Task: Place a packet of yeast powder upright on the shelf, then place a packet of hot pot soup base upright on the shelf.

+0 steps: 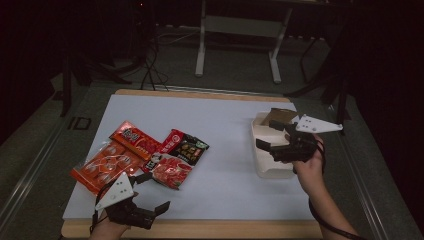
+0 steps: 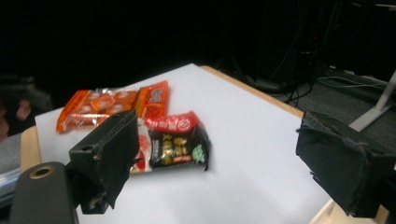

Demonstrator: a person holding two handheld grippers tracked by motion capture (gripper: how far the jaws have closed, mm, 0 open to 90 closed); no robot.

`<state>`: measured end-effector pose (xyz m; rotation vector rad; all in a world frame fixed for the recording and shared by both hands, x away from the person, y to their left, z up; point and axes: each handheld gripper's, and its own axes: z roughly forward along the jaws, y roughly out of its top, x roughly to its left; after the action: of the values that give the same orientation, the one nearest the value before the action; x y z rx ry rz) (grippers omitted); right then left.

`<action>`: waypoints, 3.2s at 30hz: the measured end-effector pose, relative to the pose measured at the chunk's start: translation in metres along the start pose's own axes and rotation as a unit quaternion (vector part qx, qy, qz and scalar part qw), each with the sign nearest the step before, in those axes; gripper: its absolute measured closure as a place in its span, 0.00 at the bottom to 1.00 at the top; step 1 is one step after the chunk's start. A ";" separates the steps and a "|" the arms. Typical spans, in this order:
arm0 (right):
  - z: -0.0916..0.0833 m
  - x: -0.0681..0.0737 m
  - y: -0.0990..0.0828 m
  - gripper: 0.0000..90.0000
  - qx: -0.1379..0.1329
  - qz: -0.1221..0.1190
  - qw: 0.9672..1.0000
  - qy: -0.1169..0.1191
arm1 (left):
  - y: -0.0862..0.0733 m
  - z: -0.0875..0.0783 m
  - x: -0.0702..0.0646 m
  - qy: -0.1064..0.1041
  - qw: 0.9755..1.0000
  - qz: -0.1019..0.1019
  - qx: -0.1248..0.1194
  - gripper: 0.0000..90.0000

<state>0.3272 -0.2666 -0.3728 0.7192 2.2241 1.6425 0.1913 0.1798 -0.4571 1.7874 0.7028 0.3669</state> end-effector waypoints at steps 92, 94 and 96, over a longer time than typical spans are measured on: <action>-0.004 0.053 -0.046 0.15 -0.014 -0.021 0.998 0.055 | 0.012 0.180 0.185 0.129 0.955 -0.083 0.253 0.57; -0.004 0.053 -0.046 0.15 -0.014 -0.020 0.998 0.055 | 0.012 0.182 0.185 0.125 0.954 -0.079 0.259 0.57; -0.004 0.053 -0.046 0.15 -0.014 -0.020 0.998 0.053 | 0.013 0.185 0.183 0.118 0.952 -0.070 0.272 0.65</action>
<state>0.2708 -0.2512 -0.4121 0.5885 2.2671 1.7257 0.4420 0.1524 -0.5229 2.2128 1.1817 0.3117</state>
